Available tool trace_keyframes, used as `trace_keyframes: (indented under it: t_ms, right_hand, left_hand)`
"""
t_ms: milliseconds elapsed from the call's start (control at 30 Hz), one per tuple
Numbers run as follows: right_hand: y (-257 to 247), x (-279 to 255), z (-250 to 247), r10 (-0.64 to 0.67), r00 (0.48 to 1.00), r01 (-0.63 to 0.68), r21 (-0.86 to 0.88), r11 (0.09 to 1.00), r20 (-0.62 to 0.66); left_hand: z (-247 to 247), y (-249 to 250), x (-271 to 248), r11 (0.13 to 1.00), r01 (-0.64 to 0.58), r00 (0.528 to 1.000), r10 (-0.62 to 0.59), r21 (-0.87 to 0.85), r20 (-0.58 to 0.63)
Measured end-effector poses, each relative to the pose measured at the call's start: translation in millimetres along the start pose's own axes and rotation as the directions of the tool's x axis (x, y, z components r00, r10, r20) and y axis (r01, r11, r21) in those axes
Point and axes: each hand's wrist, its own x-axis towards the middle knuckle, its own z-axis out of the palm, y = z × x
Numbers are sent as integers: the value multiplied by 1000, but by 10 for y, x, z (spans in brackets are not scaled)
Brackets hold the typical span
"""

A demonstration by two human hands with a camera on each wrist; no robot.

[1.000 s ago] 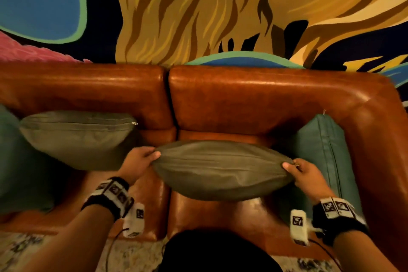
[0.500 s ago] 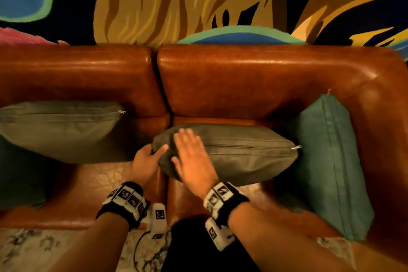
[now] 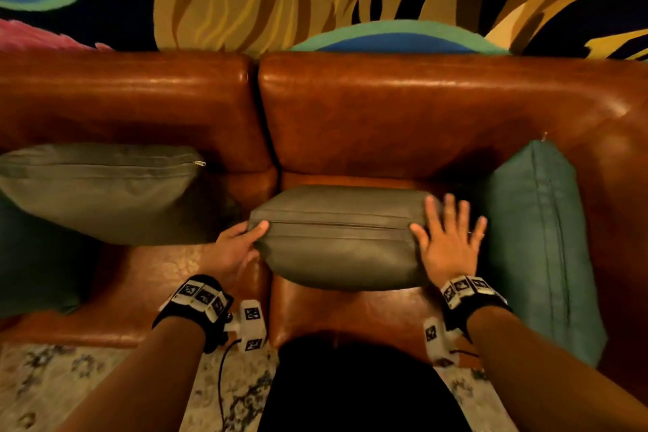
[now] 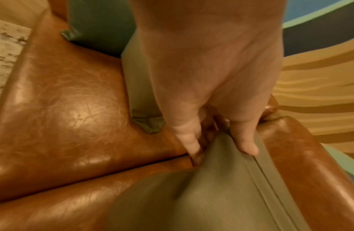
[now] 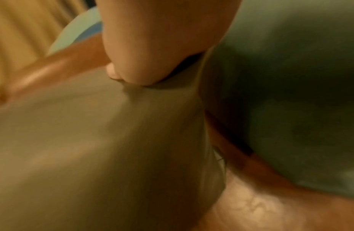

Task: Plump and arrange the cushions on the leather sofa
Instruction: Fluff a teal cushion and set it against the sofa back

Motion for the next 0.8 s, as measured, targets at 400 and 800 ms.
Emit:
trace_keyframes:
  t_ms: [400,800]
  right_hand:
    - [485,13,-565,290,927,-300,935,187,239]
    - [-1430,-619,-1823,-407,895,-63,955,291,183]
  left_hand:
    - [72,201,-25,988,-25,999,30,-149,31]
    - [-277,435,-256,971,-53,999,53,232,9]
